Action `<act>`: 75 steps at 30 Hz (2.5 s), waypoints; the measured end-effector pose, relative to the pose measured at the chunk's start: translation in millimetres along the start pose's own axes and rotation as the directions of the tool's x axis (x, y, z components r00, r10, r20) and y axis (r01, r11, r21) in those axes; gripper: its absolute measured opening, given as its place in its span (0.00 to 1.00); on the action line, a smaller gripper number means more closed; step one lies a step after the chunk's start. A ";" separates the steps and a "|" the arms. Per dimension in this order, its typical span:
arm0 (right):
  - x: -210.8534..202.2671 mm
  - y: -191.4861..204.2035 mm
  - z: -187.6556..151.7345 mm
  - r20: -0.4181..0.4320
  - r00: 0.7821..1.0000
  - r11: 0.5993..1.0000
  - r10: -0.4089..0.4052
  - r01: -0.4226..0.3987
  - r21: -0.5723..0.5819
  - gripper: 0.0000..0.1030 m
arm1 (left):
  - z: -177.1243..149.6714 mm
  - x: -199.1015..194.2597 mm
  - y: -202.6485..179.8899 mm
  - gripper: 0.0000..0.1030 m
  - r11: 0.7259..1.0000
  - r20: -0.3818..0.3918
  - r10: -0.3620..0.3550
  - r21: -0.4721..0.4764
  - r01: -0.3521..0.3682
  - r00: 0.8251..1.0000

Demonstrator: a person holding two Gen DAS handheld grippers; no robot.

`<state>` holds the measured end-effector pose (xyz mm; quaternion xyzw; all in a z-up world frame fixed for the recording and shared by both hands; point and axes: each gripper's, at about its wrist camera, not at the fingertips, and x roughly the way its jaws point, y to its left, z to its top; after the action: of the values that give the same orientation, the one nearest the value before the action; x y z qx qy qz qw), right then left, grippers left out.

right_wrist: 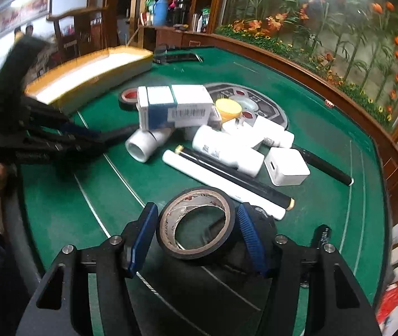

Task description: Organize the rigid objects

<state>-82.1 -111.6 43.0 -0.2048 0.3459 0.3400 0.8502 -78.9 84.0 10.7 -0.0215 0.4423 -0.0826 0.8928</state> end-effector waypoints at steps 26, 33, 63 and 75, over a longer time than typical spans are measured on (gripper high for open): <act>43.9 82.0 148.6 0.095 0.942 0.933 0.323 -0.334 0.139 0.58 | -6.9 -87.0 140.5 0.15 0.939 0.177 0.198 -0.317 -0.135 0.964; 101.0 152.1 203.9 0.005 0.907 0.901 0.422 -0.420 0.108 0.58 | -25.5 -71.5 187.1 0.15 0.894 0.102 0.275 -0.392 -0.215 0.956; 34.9 155.3 213.5 0.265 0.964 0.987 -0.001 -0.042 0.156 0.96 | -40.4 -85.9 184.2 0.15 0.885 0.148 0.334 -0.391 -0.255 0.931; 35.9 56.6 129.6 0.255 0.964 0.896 0.076 -0.179 0.406 0.90 | -24.9 -85.2 136.6 0.16 0.925 0.165 0.310 -0.281 -0.257 0.936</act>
<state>-45.7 18.5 98.2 0.0502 0.3224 0.3333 0.8846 -131.8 233.7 47.4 -0.0803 0.3528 0.1084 0.9259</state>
